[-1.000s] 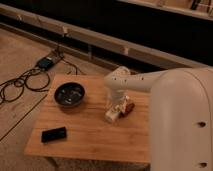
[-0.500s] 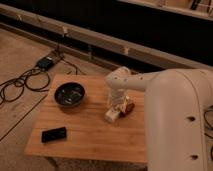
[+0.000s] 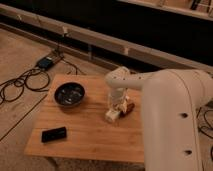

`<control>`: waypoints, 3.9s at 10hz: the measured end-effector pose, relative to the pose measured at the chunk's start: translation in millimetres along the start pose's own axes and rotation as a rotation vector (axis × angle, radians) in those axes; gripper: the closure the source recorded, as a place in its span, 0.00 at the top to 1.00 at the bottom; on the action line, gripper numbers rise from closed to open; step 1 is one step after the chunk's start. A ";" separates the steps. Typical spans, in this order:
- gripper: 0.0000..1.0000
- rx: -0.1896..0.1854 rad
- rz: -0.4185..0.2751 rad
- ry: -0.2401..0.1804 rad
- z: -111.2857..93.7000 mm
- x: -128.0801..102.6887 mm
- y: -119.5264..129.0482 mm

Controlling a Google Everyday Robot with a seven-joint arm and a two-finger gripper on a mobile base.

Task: Place the bottle in the ceramic bowl

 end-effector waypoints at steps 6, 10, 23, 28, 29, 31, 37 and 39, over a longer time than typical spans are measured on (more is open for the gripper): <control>0.00 0.012 0.010 0.025 -17.1 17.6 -5.1; 0.00 0.047 0.017 0.036 -42.5 46.7 -16.8; 0.00 0.013 -0.486 -0.064 -112.6 68.4 166.1; 0.00 -0.008 -0.610 -0.102 -98.3 18.9 227.0; 0.00 -0.016 -0.631 -0.111 -94.4 9.1 238.0; 0.00 -0.040 -0.667 -0.128 -87.5 -6.5 257.3; 0.15 -0.136 -0.778 -0.177 -73.9 -15.4 312.7; 0.34 -0.145 -0.795 -0.175 -67.1 -11.2 314.6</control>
